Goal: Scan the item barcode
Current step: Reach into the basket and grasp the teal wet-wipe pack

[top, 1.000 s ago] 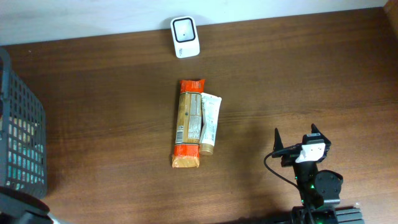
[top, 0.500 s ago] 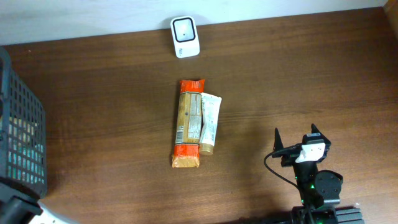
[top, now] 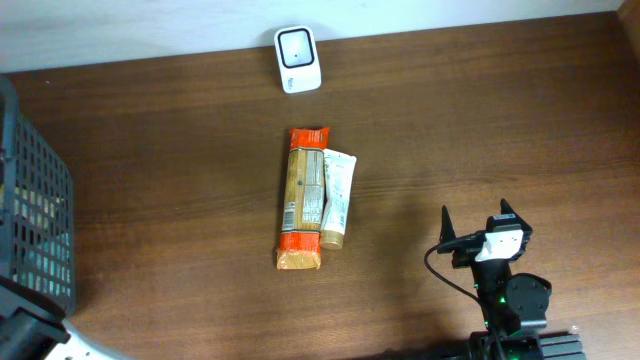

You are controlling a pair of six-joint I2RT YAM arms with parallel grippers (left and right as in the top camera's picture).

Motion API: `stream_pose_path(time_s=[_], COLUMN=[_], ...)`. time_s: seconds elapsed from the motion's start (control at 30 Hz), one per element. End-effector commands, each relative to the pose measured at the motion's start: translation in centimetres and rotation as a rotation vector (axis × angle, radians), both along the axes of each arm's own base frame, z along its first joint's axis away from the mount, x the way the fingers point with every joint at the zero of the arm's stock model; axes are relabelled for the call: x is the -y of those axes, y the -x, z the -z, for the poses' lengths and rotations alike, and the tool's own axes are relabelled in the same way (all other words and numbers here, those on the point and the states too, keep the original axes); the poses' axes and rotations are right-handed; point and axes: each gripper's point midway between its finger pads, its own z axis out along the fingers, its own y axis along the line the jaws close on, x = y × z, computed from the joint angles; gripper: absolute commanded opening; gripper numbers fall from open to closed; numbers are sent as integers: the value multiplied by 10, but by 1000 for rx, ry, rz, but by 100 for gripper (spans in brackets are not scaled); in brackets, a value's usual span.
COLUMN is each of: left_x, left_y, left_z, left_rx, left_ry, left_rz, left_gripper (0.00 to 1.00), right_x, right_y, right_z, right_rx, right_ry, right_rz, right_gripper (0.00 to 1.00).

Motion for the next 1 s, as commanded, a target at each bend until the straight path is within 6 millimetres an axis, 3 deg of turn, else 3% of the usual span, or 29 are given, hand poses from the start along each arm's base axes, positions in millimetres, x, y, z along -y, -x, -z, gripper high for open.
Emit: stream_pose_path(time_s=[0.0, 0.03, 0.07, 0.1, 0.23, 0.4, 0.43, 0.47, 0.53, 0.63, 0.77, 0.97], left_x=[20, 21, 19, 15, -3, -24, -29, -31, -32, -24, -30, -35], left_y=[11, 11, 9, 6, -9, -29, -33, -35, -36, -29, -8, -8], left_z=[23, 24, 22, 18, -26, -133, -168, -185, -240, -282, -268, -266], left_rx=[-35, -37, -29, -20, 24, 140, 192, 220, 315, 382, 265, 262], left_ry=[74, 76, 67, 57, 6, -125, -185, -216, -307, -372, -369, -357], left_rz=[21, 21, 21, 19, 20, 22, 22, 20, -16, -32, -151, -233], left_gripper=[60, 44, 11, 0, 0, 0, 0, 0, 0, 0, 0, 1], right_x=[1, 1, 1, 1, 1, 1, 1, 1, 1, 1, 1, 1], right_y=[0, 0, 0, 0, 0, 0, 0, 0, 0, 0, 0, 0], right_z=[2, 2, 2, 2, 2, 2, 2, 2, 2, 2, 2, 2], right_rx=[-1, -1, -1, -1, -1, -1, -1, -1, -1, -1, -1, -1], right_ry=[-4, -4, -4, -4, -4, -4, -4, -4, -4, -4, -4, -4], right_rz=[3, 4, 4, 3, 4, 3, 3, 3, 4, 4, 3, 4], right_gripper=[99, 99, 99, 98, 99, 99, 99, 99, 99, 99, 99, 99])
